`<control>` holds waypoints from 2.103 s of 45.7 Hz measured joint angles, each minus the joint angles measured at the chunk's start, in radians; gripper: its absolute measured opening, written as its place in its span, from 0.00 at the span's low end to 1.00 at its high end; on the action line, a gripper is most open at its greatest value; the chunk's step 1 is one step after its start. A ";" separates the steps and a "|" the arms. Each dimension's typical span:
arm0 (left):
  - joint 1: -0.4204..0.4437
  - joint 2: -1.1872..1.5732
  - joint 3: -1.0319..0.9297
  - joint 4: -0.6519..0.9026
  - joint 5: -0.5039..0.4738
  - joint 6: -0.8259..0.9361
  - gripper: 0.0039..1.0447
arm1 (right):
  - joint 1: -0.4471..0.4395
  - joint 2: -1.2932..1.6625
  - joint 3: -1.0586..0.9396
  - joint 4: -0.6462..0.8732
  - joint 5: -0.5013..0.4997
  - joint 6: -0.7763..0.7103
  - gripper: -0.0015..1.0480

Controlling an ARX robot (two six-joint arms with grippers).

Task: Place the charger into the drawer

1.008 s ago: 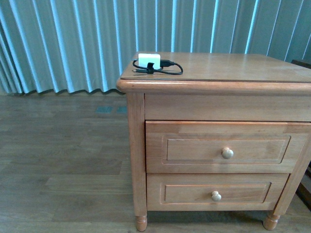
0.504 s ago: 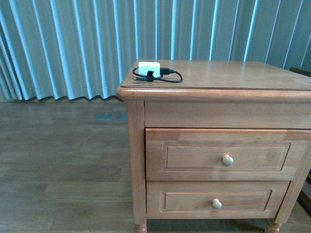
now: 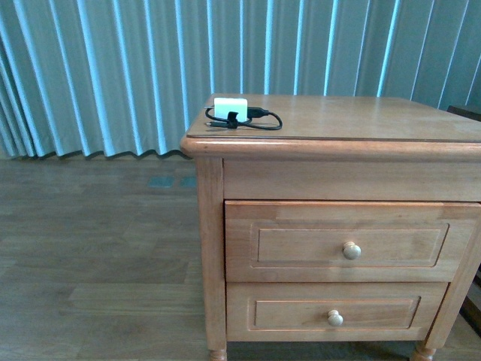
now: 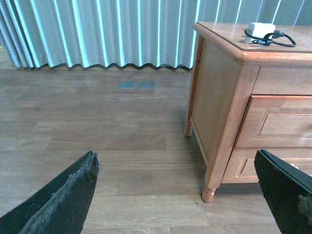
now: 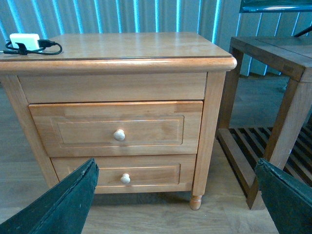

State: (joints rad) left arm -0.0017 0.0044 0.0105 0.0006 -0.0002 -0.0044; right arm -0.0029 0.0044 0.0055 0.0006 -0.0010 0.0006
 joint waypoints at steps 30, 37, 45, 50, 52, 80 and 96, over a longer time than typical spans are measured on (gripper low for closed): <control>0.000 0.000 0.000 0.000 0.000 0.000 0.94 | 0.000 0.000 0.000 0.000 0.000 0.000 0.92; 0.000 0.000 0.000 0.000 0.000 0.000 0.94 | 0.000 0.000 0.000 0.000 0.000 0.000 0.92; 0.000 0.000 0.000 0.000 0.000 0.000 0.94 | 0.000 0.000 0.000 0.000 0.000 0.000 0.92; 0.000 0.000 0.000 0.000 0.000 0.000 0.94 | 0.000 0.000 0.000 0.000 0.000 0.000 0.92; 0.000 0.000 0.000 0.000 0.000 0.000 0.94 | 0.000 0.000 0.000 0.000 0.000 0.000 0.92; 0.000 0.000 0.000 0.000 0.000 0.000 0.94 | 0.151 0.583 0.004 0.446 -0.072 -0.106 0.92; 0.000 0.000 0.000 0.000 0.000 0.000 0.94 | 0.259 1.278 0.166 0.933 0.058 -0.113 0.92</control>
State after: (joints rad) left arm -0.0017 0.0044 0.0105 0.0006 -0.0002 -0.0044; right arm 0.2558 1.2819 0.1711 0.9340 0.0574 -0.1123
